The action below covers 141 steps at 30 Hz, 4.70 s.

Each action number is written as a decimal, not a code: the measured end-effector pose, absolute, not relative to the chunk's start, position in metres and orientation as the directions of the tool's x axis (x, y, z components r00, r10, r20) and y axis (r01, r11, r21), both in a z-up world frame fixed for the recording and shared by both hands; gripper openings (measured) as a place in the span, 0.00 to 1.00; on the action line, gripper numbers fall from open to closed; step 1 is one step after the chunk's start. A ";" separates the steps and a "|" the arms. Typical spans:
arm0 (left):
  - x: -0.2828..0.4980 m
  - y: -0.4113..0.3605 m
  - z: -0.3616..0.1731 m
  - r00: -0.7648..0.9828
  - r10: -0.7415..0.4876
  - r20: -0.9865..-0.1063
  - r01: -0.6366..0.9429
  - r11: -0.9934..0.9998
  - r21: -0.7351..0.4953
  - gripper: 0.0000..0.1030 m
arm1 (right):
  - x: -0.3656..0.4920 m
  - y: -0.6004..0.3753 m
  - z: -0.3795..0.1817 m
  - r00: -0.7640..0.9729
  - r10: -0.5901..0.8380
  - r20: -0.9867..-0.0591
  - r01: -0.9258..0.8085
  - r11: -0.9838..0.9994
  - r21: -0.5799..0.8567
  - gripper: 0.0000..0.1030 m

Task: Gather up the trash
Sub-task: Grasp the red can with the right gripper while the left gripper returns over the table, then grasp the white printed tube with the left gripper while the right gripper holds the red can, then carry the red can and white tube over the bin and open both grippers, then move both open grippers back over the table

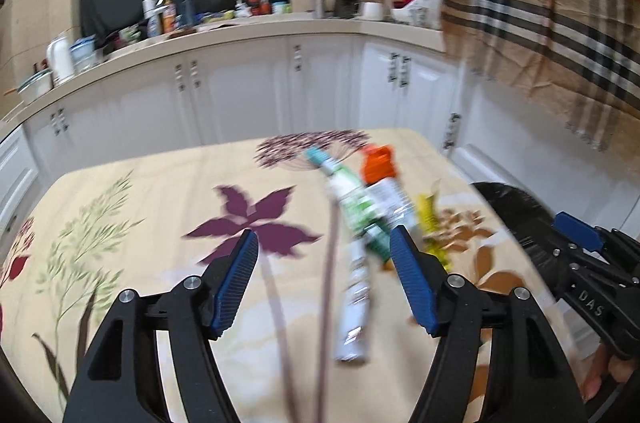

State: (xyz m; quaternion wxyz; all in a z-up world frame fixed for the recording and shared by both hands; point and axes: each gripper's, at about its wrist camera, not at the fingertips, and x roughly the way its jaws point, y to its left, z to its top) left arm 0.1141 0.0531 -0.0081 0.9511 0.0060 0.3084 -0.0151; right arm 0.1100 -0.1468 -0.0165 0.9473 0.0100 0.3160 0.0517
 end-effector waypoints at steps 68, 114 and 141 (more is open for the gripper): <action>0.118 0.039 -0.050 0.678 -0.145 -0.720 0.155 0.987 -0.052 0.17 | 0.108 -0.126 -0.038 0.714 0.176 -0.678 -0.163 0.983 0.084 0.23; 0.185 -0.132 -0.029 0.729 -0.316 -0.608 0.429 0.902 0.047 0.17 | 0.168 -0.278 -0.033 0.812 -0.089 -0.577 0.139 0.989 0.044 0.23; 0.180 -0.082 -0.023 0.752 -0.236 -0.615 0.318 0.948 0.026 0.55 | 0.166 -0.254 -0.029 0.807 -0.035 -0.589 0.100 0.992 0.078 0.38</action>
